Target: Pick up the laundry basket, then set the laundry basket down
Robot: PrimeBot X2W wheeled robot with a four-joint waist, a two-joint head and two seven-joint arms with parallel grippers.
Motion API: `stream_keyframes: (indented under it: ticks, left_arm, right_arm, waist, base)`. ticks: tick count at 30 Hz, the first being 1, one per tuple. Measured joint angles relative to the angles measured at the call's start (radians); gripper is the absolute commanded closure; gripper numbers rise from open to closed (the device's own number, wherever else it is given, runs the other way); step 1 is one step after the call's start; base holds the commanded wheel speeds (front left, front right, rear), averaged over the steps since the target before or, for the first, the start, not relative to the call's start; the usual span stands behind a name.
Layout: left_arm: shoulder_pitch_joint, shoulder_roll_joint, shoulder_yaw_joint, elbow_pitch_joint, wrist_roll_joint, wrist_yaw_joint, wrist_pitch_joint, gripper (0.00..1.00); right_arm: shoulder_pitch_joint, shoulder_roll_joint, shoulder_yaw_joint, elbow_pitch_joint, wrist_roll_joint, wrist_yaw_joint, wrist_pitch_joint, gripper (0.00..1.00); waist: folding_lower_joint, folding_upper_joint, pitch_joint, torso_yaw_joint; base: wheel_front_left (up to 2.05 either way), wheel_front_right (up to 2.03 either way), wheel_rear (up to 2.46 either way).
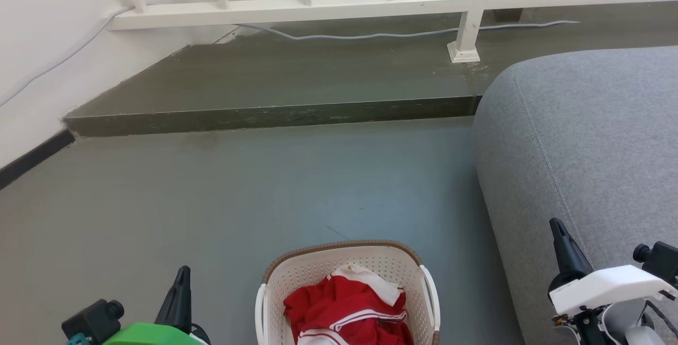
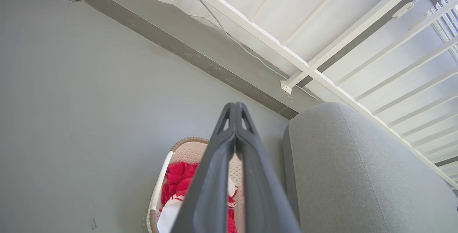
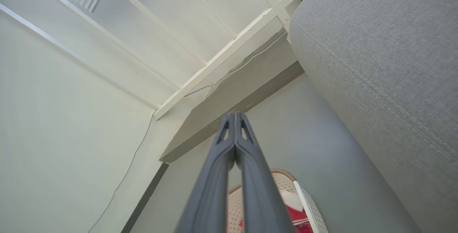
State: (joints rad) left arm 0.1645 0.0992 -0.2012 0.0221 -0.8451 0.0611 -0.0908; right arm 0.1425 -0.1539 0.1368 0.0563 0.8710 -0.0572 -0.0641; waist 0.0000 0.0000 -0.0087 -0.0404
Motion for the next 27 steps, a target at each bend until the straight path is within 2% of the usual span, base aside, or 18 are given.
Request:
stream_keyframes:
  ticks: [27]
  left_arm:
    - [-0.076,0.009,0.071,0.089,-0.375,-0.070,0.047,1.00]
  right_arm:
    - [-0.077,0.025,-0.075,0.079,0.356,0.069,0.043,1.00]
  waist:
    - [0.0000,0.0000,0.006,0.018]
  base:
    - [0.00,0.00,0.00]
